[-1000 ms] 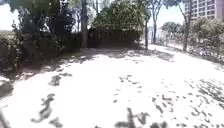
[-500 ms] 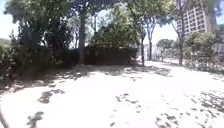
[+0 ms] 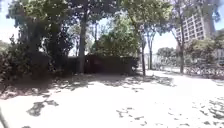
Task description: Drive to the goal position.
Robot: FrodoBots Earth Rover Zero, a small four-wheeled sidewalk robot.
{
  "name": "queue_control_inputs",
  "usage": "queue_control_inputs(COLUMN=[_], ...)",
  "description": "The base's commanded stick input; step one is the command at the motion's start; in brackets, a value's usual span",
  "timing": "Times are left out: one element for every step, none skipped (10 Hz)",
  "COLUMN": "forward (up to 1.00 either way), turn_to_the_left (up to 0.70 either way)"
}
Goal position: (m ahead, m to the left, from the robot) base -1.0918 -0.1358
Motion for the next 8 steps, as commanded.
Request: queue_control_inputs(forward=[0.45,0.45,0.45,0.45,0.45,0.45,0.45,0.45], turn_to_the_left=[0.00,0.00,0.00,0.00,0.00,0.00,0.00,0.00])
